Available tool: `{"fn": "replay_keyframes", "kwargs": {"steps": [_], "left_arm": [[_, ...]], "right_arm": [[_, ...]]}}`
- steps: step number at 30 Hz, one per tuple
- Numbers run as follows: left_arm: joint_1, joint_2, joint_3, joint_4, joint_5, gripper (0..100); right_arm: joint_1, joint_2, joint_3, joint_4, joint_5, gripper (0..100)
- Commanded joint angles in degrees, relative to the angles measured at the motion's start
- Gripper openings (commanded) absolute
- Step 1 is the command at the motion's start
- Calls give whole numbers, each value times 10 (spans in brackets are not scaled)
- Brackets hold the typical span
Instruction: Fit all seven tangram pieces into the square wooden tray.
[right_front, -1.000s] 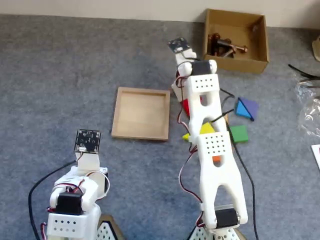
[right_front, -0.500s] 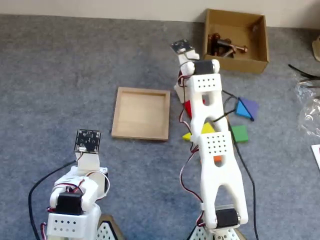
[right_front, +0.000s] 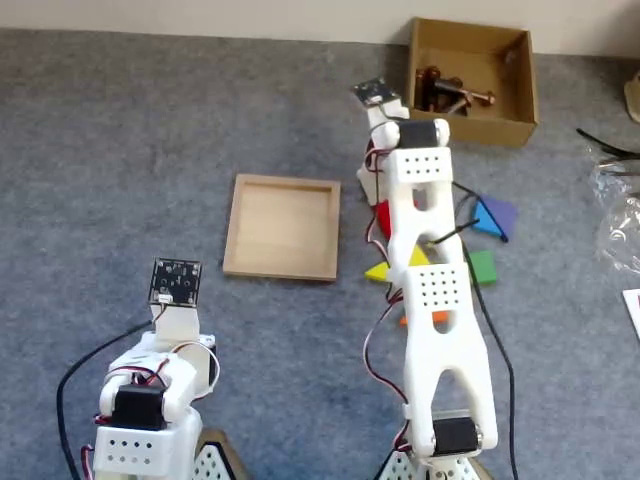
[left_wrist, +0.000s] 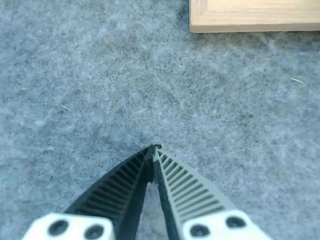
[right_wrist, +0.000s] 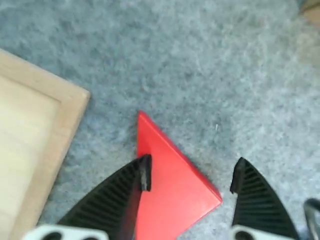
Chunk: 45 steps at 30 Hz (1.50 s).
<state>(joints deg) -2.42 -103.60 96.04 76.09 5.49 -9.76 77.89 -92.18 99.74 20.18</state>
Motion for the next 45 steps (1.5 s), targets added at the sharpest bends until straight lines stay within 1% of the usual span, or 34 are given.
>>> {"fn": "replay_keyframes", "kwargs": {"steps": [1,11,16,20,29,45], "left_arm": [[10,-4,11,-2,4,5],[10,-4,11,-2,4,5],[10,-4,11,-2,4,5],[10,-4,11,-2,4,5],[10,-4,11,-2,4,5],[10,-4,11,-2,4,5]], "right_arm": [[13,4,-1,13,-4,253],[7,1,-2,15,-4,253],[7,-36,-2,15,-4,253],[7,-76,0,14,-51,253],[-1,-131,4,14,-97,253],[-10,-126,5,14,-97,253]]}}
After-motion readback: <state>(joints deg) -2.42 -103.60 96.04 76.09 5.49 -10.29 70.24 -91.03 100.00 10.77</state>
